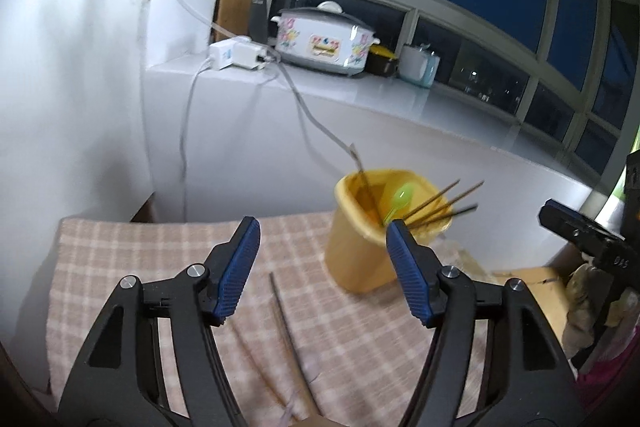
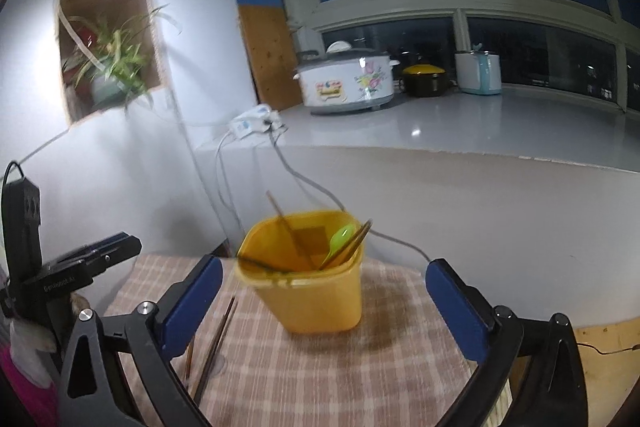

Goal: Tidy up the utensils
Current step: 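Move both tools back down to the chopsticks on the cloth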

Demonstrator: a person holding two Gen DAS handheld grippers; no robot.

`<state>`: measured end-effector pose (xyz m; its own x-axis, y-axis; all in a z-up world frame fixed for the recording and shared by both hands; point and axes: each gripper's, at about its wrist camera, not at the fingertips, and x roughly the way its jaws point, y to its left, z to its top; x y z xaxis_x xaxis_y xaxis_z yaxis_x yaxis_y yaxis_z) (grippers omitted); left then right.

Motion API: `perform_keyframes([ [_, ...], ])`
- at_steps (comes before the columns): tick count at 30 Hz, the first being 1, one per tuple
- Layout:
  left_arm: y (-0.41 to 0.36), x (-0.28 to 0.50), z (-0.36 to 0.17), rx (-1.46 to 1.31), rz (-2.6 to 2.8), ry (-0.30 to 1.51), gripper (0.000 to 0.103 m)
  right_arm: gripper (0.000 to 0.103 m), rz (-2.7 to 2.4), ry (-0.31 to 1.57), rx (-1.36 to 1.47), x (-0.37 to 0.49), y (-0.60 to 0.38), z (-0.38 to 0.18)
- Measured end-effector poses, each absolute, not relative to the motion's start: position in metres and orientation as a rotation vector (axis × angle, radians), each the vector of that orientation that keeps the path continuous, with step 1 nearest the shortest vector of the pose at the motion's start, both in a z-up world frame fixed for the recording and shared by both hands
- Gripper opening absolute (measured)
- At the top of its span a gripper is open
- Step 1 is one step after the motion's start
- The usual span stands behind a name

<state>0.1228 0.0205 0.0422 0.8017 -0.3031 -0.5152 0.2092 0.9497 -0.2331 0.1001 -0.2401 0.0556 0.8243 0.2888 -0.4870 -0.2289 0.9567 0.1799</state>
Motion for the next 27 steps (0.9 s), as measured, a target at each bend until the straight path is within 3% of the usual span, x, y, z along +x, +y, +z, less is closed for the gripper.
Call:
perform_keyframes([
  [8, 0.051, 0.108, -0.007, -0.177, -0.239, 0.721, 0.067, 0.103, 0.343, 0.594, 0.083, 0.079, -0.218, 0.024],
  [11, 0.058, 0.106, -0.032, -0.202, -0.240, 0.794, 0.061, 0.102, 0.366, 0.632, 0.071, 0.077, -0.208, 0.009],
  [20, 0.060, 0.116, -0.086, -0.282, -0.259, 0.947, 0.036, 0.083, 0.455, 0.795, 0.081, 0.091, -0.175, -0.034],
  [25, 0.051, 0.124, -0.106, -0.287, -0.268, 1.000, 0.029, 0.071, 0.487, 0.853, 0.098, 0.105, -0.159, -0.048],
  [27, 0.048, 0.129, -0.111, -0.287, -0.256, 1.012, 0.027, 0.061, 0.501, 0.881, 0.108, 0.112, -0.151, -0.054],
])
